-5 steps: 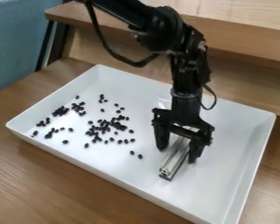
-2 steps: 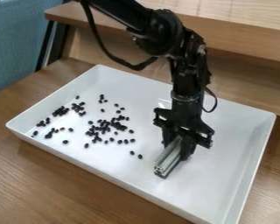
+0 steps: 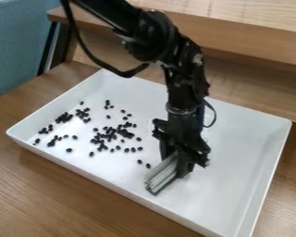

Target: Sweep into pile

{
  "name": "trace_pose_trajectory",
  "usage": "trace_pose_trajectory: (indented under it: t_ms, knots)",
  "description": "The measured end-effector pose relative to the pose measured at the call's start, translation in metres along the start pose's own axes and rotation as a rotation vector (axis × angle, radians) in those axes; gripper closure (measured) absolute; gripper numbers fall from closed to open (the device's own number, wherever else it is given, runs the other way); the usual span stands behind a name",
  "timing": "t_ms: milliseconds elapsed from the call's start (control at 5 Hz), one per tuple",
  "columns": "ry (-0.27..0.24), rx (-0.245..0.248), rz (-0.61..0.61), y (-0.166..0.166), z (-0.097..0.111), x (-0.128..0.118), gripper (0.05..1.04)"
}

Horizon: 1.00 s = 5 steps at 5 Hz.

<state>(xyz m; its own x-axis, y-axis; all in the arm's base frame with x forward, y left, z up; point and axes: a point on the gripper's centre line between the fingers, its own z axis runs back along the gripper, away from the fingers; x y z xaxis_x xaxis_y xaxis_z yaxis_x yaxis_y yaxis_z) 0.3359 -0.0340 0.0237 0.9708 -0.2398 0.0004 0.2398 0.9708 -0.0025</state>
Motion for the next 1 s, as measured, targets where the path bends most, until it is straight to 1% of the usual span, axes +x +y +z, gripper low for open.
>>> trace_pose_trajectory:
  t_ms: [200, 400, 600, 800, 1000]
  knots:
    - [-0.026, 0.021, -0.035, 0.011, -0.001, -0.006, 0.685]
    - [-0.067, 0.039, -0.058, 0.023, -0.002, -0.010, 0.685]
    - [-0.090, 0.104, -0.098, 0.037, -0.004, -0.009, 0.685]
    - [-0.101, 0.153, -0.087, 0.057, -0.004, -0.009, 0.685]
    - [-0.101, 0.161, -0.050, 0.073, -0.003, -0.006, 0.685]
